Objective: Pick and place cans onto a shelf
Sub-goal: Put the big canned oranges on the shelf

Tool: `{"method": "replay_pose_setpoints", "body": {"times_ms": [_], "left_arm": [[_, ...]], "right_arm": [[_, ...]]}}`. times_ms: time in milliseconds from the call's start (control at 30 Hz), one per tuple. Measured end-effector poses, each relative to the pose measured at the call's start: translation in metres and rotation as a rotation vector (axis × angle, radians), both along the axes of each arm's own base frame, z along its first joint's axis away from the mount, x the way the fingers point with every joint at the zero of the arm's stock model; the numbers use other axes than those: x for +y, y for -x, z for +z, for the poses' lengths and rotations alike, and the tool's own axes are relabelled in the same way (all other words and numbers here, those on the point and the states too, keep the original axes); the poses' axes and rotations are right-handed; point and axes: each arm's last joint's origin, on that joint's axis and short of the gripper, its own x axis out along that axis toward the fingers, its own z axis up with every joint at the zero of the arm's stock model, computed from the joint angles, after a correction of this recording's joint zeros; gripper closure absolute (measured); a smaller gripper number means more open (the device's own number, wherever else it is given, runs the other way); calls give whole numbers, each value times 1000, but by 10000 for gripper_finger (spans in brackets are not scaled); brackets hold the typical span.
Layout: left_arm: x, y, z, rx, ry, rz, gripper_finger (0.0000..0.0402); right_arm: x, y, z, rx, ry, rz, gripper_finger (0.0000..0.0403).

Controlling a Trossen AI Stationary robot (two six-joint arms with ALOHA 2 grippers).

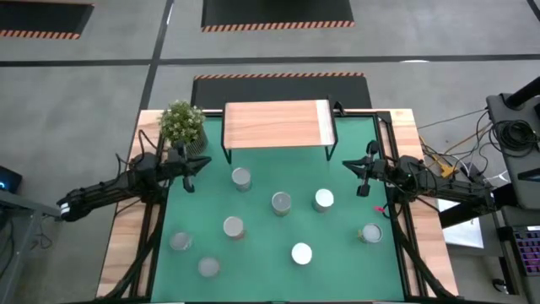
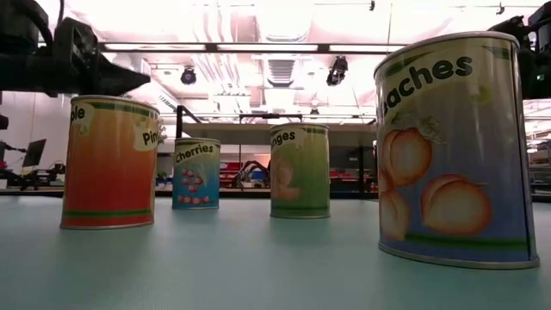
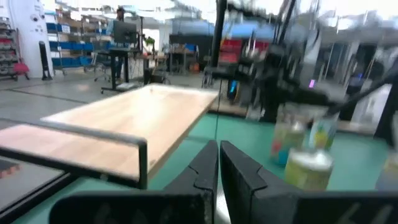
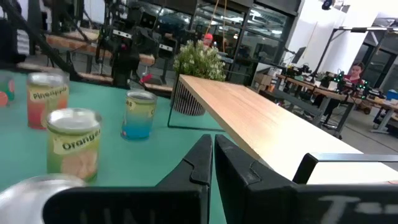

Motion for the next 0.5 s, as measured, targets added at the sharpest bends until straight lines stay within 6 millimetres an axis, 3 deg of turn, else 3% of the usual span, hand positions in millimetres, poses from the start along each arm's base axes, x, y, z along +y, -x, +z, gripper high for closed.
{"method": "replay_pose_setpoints", "body": {"times_ms": [133,233,500], "left_arm": [[0,1,8,-131,145,-25,402],[-1,2,14,-191,146,-33,402],[-1,3,18,-244,145,-42,402]], "right_arm": [[0,0,5,-102,-205,11,394],[0,1,10,-193,-359,29,394],[0,1,12,-214,-384,34,394]]}}
